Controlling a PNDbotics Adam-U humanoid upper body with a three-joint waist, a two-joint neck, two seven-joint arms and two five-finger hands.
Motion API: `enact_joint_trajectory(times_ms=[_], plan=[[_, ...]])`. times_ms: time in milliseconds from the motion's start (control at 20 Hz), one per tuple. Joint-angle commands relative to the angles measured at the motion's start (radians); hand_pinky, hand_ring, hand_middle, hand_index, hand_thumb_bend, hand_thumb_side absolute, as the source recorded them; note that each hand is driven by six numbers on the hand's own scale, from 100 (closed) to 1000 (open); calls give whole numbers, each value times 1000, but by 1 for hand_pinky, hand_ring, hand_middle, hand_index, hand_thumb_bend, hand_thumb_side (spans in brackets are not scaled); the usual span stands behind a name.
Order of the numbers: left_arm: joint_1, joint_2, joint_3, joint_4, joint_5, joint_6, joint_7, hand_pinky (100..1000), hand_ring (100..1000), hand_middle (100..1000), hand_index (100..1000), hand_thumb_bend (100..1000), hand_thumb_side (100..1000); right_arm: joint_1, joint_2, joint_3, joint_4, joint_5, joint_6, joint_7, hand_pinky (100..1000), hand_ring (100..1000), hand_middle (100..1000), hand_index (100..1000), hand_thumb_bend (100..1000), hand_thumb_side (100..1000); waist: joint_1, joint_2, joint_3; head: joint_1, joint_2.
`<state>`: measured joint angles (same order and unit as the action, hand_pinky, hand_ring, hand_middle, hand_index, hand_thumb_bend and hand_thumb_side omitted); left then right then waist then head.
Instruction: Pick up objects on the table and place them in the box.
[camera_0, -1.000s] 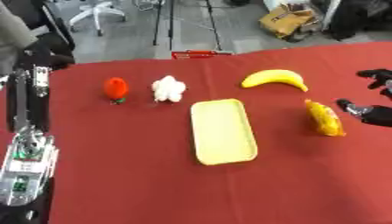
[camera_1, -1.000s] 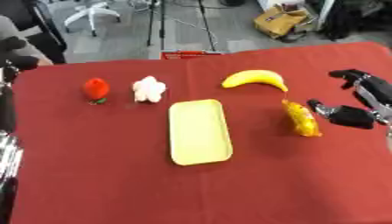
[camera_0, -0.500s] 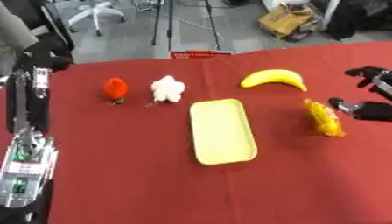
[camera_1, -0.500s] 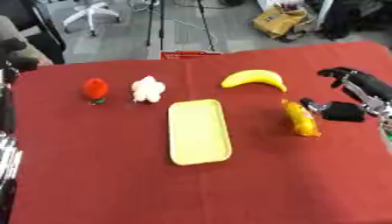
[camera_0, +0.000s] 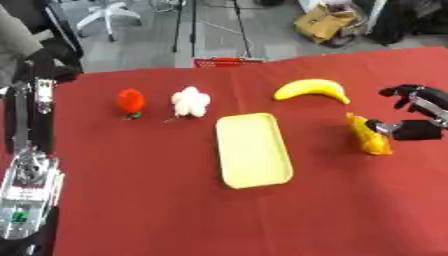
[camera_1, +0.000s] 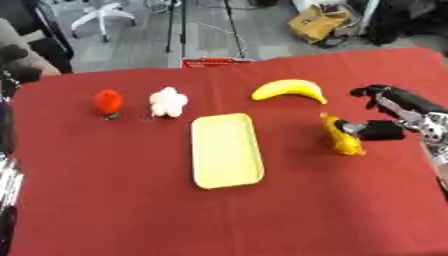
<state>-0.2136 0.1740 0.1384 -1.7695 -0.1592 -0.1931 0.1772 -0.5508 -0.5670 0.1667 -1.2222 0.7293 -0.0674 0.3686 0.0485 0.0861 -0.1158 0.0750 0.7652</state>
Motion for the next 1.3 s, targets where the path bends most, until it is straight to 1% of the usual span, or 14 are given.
enact_joint_trajectory(times_ms=[50, 300, 700, 900, 1300], plan=[[-9, 15, -1, -12, 3, -1, -2, 688, 627, 717, 803, 593, 893, -26, -12, -2, 25, -2, -6, 4, 745, 783, 889, 952, 460, 633, -18, -26, 1, -2, 5], [-8, 14, -2, -12, 4, -1, -3, 688, 627, 717, 803, 592, 894, -20, 4, -2, 72, -17, -6, 9, 736, 765, 878, 950, 452, 626, -18, -25, 3, -2, 5], [-7, 14, -2, -12, 6, -1, -4, 688, 626, 715, 803, 591, 894, -19, 14, 5, 82, -21, -10, 15, 732, 761, 875, 949, 450, 629, -18, -26, 4, -3, 5], [-9, 14, -3, -12, 6, 0, -5, 687, 626, 714, 803, 591, 894, -23, 23, 13, 99, -11, -13, 24, 725, 758, 874, 949, 450, 627, -18, -26, 3, -4, 5], [-7, 13, -5, -11, 8, 0, -7, 687, 625, 714, 803, 590, 894, -59, 47, 14, 196, 43, -7, 24, 715, 760, 872, 944, 448, 623, -15, -28, 5, -6, 5]])
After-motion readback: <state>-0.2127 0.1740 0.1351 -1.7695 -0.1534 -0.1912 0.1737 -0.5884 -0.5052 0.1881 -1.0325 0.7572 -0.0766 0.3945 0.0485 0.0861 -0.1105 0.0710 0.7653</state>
